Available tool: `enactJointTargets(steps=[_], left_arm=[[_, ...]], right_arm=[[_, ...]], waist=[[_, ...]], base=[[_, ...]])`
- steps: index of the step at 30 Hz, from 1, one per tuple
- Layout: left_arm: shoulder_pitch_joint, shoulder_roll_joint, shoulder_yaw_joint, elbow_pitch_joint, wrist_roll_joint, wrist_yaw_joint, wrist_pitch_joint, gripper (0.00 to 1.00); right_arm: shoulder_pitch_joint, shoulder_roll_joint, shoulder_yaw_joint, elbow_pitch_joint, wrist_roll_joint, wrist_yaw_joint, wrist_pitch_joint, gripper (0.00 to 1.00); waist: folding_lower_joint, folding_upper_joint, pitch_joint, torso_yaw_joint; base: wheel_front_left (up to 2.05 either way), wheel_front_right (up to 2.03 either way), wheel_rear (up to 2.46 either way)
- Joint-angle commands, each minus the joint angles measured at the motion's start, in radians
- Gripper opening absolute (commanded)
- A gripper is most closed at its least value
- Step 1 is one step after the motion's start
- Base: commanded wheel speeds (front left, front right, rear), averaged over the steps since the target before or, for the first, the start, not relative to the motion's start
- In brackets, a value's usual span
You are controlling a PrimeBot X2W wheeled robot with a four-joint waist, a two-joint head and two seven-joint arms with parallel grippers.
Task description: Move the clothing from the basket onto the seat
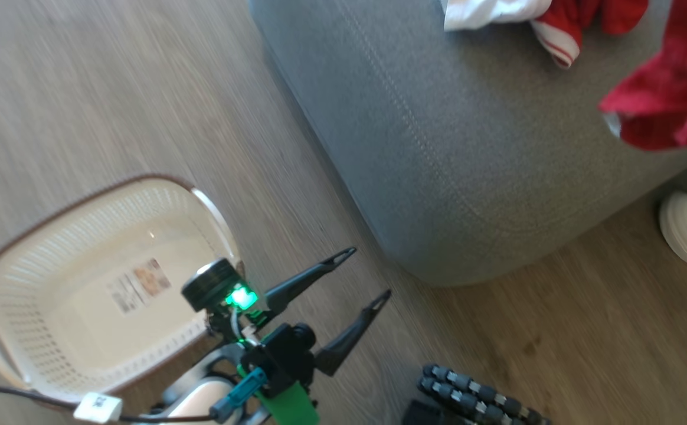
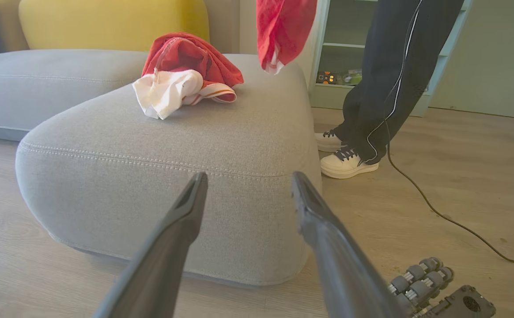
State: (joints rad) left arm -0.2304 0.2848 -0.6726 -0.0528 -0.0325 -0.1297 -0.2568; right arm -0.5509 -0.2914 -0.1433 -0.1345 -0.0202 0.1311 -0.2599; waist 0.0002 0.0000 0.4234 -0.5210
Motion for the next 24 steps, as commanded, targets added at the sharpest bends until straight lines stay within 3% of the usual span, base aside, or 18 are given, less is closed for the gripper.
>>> enactJointTargets(steps=[1, 6, 24], left_arm=[[-0.031, 0.023, 0.026, -0.043, 0.005, -0.001, -0.005, 1.0], [-0.062, 0.083, -0.005, -0.064, 0.028, -0.001, -0.005, 1.0], [-0.113, 0.152, -0.01, -0.121, 0.038, 0.02, -0.005, 1.0]], right_arm=[[-0.056, -0.026, -0.013, -0.009, 0.018, 0.0, -0.002, 0.0], [-0.188, -0.034, -0.041, 0.062, 0.028, 0.0, -0.002, 0.0], [-0.546, -0.067, -0.206, 0.352, 0.001, 0.0, -0.002, 0.0]], waist=[[-0.0002, 0.0, 0.074, -0.025], [-0.0002, 0.0, 0.153, -0.019], [-0.0002, 0.0, 0.312, 0.097]], base=[[0.0, 0.0, 0.0], [0.0, 0.0, 0.0], [0.0, 0.0, 0.0]])
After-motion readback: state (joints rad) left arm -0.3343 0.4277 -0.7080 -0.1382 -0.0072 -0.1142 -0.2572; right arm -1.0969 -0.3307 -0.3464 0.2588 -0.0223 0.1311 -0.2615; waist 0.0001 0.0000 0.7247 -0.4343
